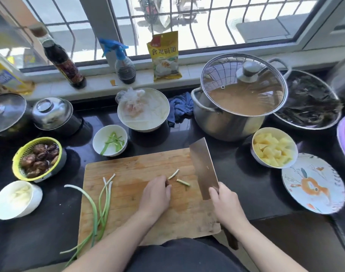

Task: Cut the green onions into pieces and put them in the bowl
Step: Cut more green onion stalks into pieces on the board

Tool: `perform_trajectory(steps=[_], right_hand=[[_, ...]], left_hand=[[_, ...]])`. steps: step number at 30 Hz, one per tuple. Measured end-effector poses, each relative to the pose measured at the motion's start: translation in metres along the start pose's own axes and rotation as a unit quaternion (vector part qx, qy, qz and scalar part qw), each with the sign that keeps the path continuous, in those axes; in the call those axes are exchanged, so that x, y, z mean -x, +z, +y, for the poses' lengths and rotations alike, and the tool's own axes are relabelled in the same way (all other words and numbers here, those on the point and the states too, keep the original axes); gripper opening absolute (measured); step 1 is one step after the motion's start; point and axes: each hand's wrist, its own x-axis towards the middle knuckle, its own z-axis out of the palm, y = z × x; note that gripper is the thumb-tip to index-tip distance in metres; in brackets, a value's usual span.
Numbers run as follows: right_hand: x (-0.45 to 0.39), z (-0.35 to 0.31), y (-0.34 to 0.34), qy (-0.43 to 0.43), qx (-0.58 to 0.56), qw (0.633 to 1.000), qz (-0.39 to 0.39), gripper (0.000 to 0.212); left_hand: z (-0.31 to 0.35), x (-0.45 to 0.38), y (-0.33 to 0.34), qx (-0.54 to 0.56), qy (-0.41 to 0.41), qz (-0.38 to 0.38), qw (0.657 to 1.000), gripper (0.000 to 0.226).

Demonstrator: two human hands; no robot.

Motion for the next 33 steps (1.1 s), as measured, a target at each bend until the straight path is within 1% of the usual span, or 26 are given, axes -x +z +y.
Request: perform_trajectory(steps=[2,4,6,8,11,12,13,14,16,17,18,19,23,24,26,28,30,32,33], right_hand=[[0.001,0.006,-0.006,0.011,0.0,1.0,-0.007,0.025],[0.003,0.011,-0.01,0.017,0.005,1.0,-0.01,0.027],[0.005,0.018,-0.016,0.024,0.006,1.0,-0.008,0.028],[0.007,0.02,-0.018,0.021,0.012,1.0,-0.01,0.029],[0.005,0.022,-0.021,0.017,0.017,1.0,-0.009,0.027],[0.005,0.021,-0.021,0.016,0.017,1.0,-0.009,0.026],[0.004,0.02,-0.02,0.014,0.017,1.0,-0.009,0.026],[0.004,0.019,-0.02,0.015,0.016,1.0,-0.01,0.026],[0.002,0.017,-0.021,0.014,0.011,1.0,-0.01,0.026],[0.001,0.015,-0.021,0.012,0.01,1.0,-0.01,0.026],[0.001,0.014,-0.021,0.011,0.009,1.0,-0.011,0.025],[0.0,0.013,-0.02,0.009,0.008,1.0,-0.011,0.025],[-0.002,0.011,-0.018,0.003,0.015,1.0,-0.016,0.027],[-0.002,0.009,-0.017,0.001,0.017,1.0,-0.017,0.027],[-0.003,0.004,-0.014,-0.01,0.024,0.999,-0.022,0.026],[-0.005,-0.002,-0.011,-0.017,0.029,0.999,-0.028,0.025],[-0.007,-0.009,-0.005,-0.024,0.033,0.999,-0.034,0.026],[-0.008,-0.015,0.0,-0.03,0.039,0.998,-0.038,0.027],[-0.009,-0.018,0.003,-0.032,0.039,0.998,-0.039,0.028]], left_hand=[[0.019,-0.015,0.007,-0.014,0.043,0.003,0.999,0.007],[0.028,-0.028,0.012,-0.076,0.125,-0.008,0.989,0.004],[0.03,-0.039,0.016,-0.162,0.219,-0.036,0.962,0.002],[0.023,-0.047,0.012,-0.223,0.283,-0.057,0.931,0.008],[0.022,-0.05,0.011,-0.26,0.357,-0.068,0.895,0.004],[0.024,-0.049,0.012,-0.264,0.365,-0.067,0.89,0.002],[0.026,-0.048,0.013,-0.26,0.356,-0.057,0.896,0.004],[0.026,-0.047,0.014,-0.234,0.323,-0.038,0.916,0.007],[0.026,-0.052,0.013,-0.153,0.208,0.004,0.966,0.01],[0.024,-0.055,0.013,-0.124,0.157,0.004,0.98,0.01],[0.022,-0.057,0.014,-0.111,0.13,-0.001,0.985,0.01],[0.02,-0.058,0.015,-0.106,0.12,-0.006,0.987,0.009],[0.022,-0.049,0.017,-0.076,0.126,-0.014,0.989,0.011],[0.021,-0.044,0.018,-0.087,0.13,-0.021,0.987,0.01],[0.015,-0.034,0.018,-0.121,0.163,-0.029,0.979,0.008],[0.008,-0.029,0.018,-0.142,0.209,-0.043,0.967,0.02],[0.0,-0.029,0.013,-0.148,0.228,-0.055,0.961,0.027],[-0.005,-0.033,0.001,-0.128,0.211,-0.05,0.968,0.019],[-0.009,-0.036,-0.007,-0.093,0.182,-0.033,0.978,0.013]])
